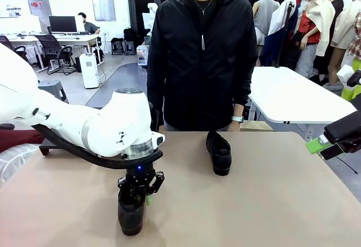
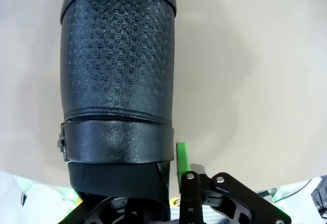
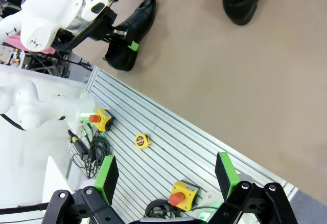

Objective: Organize the shoes by placing them on the stand.
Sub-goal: Place the Shoe from the middle of the table onto the Shoes Stand.

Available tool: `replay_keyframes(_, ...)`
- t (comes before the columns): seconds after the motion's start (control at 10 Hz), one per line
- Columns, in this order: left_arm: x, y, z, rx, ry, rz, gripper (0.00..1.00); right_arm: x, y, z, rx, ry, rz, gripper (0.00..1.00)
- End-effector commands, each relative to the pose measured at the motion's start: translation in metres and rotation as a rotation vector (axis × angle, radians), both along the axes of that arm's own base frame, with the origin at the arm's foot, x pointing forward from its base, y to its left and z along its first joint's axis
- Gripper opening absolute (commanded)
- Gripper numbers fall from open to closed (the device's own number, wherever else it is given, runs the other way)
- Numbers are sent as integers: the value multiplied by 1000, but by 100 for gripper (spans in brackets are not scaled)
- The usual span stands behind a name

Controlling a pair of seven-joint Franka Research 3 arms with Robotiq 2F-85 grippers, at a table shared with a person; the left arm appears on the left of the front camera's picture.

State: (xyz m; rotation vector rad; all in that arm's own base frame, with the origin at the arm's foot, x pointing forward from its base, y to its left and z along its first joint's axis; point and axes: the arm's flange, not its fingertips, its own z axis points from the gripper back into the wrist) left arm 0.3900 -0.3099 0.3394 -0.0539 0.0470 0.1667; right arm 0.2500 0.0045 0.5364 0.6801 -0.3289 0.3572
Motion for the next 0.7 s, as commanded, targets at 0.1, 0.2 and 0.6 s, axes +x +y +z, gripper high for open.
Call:
replay_keyframes(0.1, -19, 13, 18, -15, 20, -48, 0, -2, -2, -1, 11, 1, 0, 100)
replay_keyframes(0.2, -31, 25, 28, -41, 7, -81, 0, -2, -2, -1, 11, 1, 0, 100)
replay_keyframes(0.6, -107, 104, 81, -105, -58, -579, 0, -2, -2, -1, 11, 1, 0, 100)
